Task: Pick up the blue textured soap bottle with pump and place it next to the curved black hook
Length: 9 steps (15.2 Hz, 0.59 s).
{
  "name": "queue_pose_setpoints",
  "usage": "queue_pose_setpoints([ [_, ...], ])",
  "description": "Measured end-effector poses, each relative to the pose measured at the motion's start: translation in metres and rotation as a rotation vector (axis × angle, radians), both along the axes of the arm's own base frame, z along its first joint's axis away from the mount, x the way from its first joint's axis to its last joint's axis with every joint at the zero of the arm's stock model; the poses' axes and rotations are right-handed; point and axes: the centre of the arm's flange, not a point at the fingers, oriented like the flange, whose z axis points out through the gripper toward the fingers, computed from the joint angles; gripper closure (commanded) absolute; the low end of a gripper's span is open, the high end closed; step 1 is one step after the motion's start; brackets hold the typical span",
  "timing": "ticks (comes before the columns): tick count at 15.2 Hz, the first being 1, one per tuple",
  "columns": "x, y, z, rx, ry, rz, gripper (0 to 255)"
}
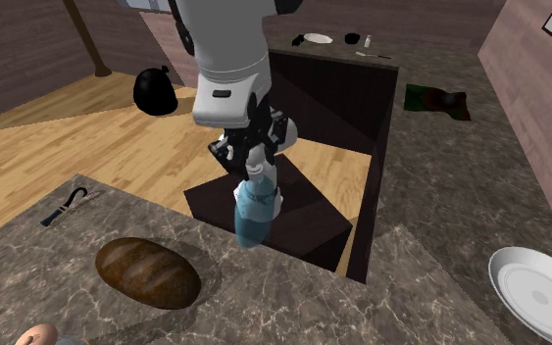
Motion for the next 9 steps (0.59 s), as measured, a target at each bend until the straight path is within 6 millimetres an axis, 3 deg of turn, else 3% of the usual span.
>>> queue_pose_setpoints([
  [9, 0.002, -0.001, 0.047, 0.000, 0.000, 0.000, 255],
])
